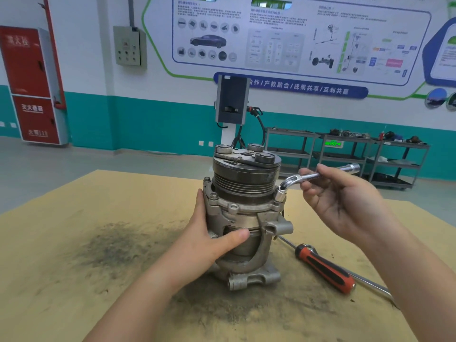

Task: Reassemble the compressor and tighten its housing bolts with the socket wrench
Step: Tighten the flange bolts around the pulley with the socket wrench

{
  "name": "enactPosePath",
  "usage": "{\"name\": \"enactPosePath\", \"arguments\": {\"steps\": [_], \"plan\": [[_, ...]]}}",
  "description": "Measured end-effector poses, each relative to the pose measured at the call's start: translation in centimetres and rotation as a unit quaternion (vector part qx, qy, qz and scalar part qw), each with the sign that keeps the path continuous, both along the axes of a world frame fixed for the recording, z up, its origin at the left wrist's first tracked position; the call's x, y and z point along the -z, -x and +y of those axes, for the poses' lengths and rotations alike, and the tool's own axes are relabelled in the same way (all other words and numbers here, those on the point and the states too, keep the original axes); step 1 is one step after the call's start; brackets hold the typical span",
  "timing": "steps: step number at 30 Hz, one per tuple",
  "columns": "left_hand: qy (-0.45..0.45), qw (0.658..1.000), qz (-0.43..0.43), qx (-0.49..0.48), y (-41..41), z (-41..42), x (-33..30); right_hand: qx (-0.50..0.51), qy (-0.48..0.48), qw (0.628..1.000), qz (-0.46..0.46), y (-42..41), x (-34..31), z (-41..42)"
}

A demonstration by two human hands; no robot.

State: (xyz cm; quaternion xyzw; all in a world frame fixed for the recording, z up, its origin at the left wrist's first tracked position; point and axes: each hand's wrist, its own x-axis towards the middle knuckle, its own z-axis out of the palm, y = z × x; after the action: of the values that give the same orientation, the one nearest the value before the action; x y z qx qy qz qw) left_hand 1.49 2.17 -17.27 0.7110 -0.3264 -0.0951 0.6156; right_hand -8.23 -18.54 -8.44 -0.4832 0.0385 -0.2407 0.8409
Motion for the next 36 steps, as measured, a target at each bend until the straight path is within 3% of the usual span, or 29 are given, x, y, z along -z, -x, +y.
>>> {"name": "enactPosePath", "arguments": {"steps": [6, 8, 11, 13, 18, 22, 23, 24, 26, 29, 31, 33, 36], "plan": [[0.006, 0.999, 0.008, -0.044, 0.9, -0.3, -0.6, 0.073, 0.139, 0.964, -0.213, -0.2, 1.7, 2.0], [0.012, 0.999, -0.005, -0.042, 0.8, -0.3, -0.6, 0.122, 0.236, 0.921, -0.285, -0.2, 2.7, 2.4], [0.005, 0.999, -0.016, -0.038, 0.6, -0.3, -0.6, 0.198, 0.388, 0.821, -0.368, -0.5, 3.9, 2.7], [0.004, 0.999, -0.016, -0.031, 0.5, -0.3, -0.5, 0.211, 0.439, 0.786, -0.382, -0.6, 4.3, 2.7], [0.018, 0.999, -0.017, -0.025, 0.7, -0.5, -0.6, 0.264, 0.523, 0.739, -0.333, -0.1, 4.6, 2.7], [0.029, 0.999, -0.026, -0.021, 1.1, -0.6, -0.8, 0.317, 0.632, 0.637, -0.305, 0.0, 4.2, 4.0], [0.027, 0.999, -0.031, -0.028, 1.2, -0.7, -0.8, 0.317, 0.639, 0.633, -0.3, 0.1, 4.1, 4.1], [0.023, 0.998, -0.035, -0.036, 1.3, -0.7, -0.9, 0.304, 0.63, 0.65, -0.296, 0.2, 3.8, 4.1], [0.019, 0.998, -0.033, -0.044, 1.3, -0.7, -0.9, 0.275, 0.557, 0.73, -0.286, 0.5, 2.9, 4.3], [0.024, 0.999, -0.031, -0.036, 1.4, -0.7, -1.1, 0.23, 0.365, 0.866, -0.253, 0.5, 1.8, 4.0], [0.025, 0.999, -0.029, -0.032, 1.3, -0.6, -1.1, 0.19, 0.246, 0.928, -0.204, 0.3, 1.4, 3.4], [0.022, 0.999, -0.031, -0.028, 1.2, -0.6, -1.1, 0.16, 0.157, 0.961, -0.16, 0.1, 1.2, 2.7], [0.01, 0.999, -0.028, -0.031, 1.2, -0.6, -1.0, 0.134, 0.061, 0.981, -0.126, -0.4, 1.2, 2.0]]}}
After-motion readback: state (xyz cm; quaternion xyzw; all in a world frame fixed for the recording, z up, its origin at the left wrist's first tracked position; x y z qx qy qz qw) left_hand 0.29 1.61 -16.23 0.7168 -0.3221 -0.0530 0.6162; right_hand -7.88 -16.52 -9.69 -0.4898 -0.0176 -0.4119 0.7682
